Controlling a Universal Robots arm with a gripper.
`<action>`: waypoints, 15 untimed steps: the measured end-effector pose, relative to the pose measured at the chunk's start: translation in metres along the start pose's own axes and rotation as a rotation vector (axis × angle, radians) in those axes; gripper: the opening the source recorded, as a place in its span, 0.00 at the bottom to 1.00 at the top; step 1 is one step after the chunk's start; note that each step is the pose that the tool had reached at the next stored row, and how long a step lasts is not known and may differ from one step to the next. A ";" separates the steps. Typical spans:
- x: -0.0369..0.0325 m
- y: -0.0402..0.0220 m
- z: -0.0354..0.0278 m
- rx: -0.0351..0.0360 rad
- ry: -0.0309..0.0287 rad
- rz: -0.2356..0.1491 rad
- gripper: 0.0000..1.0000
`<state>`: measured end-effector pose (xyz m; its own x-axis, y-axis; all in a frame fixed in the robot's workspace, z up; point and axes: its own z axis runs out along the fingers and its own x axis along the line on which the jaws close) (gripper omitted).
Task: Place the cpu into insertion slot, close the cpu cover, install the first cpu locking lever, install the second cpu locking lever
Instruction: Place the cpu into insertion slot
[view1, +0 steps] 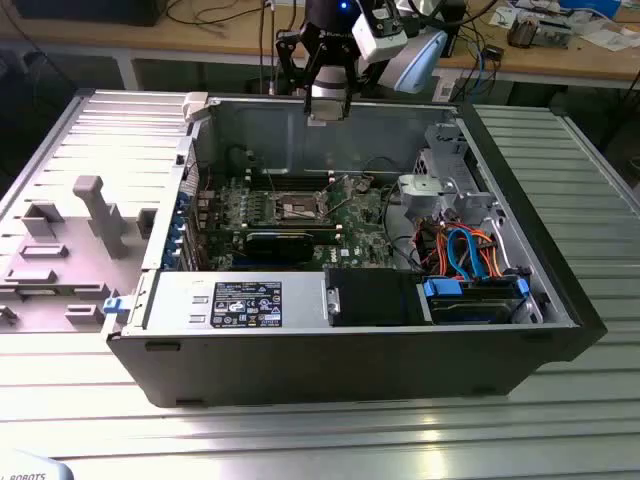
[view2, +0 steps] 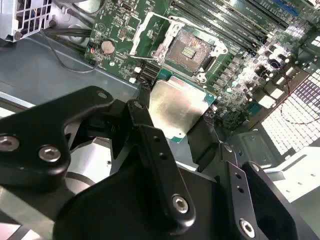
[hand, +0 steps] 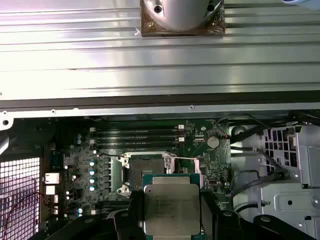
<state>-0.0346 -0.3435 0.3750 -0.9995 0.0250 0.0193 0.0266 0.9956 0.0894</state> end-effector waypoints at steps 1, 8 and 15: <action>0.0032 -0.0002 0.0010 0.0000 0.0001 0.000 0.54; 0.0048 -0.0003 0.0021 0.0001 0.0001 0.000 0.54; 0.0060 -0.0004 0.0030 0.0000 0.0001 0.000 0.54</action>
<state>-0.0407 -0.3435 0.3721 -0.9995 0.0247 0.0193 0.0264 0.9957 0.0893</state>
